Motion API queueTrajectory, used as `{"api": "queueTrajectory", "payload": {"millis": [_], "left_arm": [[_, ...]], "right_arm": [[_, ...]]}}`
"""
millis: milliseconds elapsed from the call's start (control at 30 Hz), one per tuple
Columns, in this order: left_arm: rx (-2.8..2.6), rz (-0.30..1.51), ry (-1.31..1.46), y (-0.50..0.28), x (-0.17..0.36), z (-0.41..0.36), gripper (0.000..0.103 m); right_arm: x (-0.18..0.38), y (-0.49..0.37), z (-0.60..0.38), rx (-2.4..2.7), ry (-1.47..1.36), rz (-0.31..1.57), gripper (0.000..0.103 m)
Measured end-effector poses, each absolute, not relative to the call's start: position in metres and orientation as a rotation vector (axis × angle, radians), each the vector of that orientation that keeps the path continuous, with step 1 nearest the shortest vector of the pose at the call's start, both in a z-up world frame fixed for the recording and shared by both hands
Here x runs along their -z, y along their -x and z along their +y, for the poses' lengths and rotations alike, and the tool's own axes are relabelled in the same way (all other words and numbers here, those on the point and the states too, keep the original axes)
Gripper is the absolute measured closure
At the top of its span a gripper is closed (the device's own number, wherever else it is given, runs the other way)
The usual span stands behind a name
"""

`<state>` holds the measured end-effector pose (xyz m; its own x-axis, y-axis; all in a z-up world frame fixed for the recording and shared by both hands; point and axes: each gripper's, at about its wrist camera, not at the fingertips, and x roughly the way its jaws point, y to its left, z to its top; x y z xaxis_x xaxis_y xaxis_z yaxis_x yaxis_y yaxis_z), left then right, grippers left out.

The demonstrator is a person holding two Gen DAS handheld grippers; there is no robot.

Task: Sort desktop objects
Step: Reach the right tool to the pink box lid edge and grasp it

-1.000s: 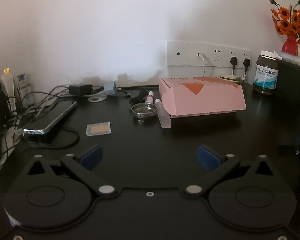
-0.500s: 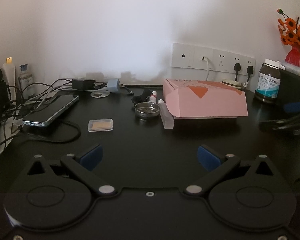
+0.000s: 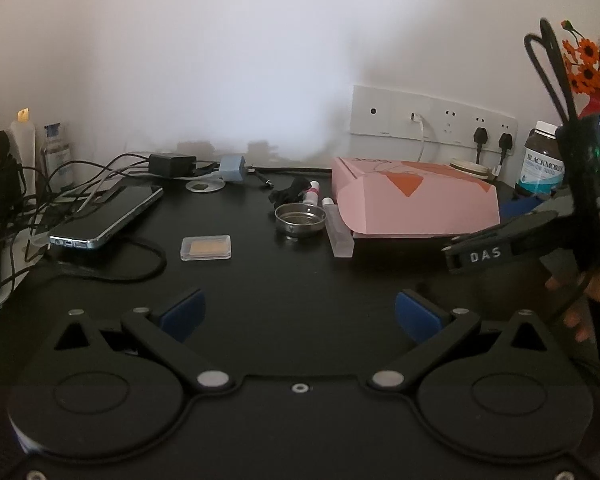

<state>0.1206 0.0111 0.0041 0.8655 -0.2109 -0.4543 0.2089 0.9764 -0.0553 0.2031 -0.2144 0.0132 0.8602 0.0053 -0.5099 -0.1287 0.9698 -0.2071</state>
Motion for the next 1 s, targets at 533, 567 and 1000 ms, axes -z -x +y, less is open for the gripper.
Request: {"api": "queueTrajectory", "payload": {"millis": [533, 567, 1000], "left_arm": [[0.231, 0.502, 0.087, -0.125, -0.003, 0.021, 0.000], [0.230, 0.502, 0.087, -0.125, -0.003, 0.021, 0.000], [0.240, 0.510, 0.108, -0.127, -0.001, 0.024, 0.000]], "right_arm": [[-0.007, -0.223, -0.213, -0.051, 0.178, 0.592, 0.001], [-0.006, -0.226, -0.211, -0.031, 0.188, 0.595, 0.001], [-0.009, -0.228, -0.188, 0.168, 0.345, 0.476, 0.001]]}}
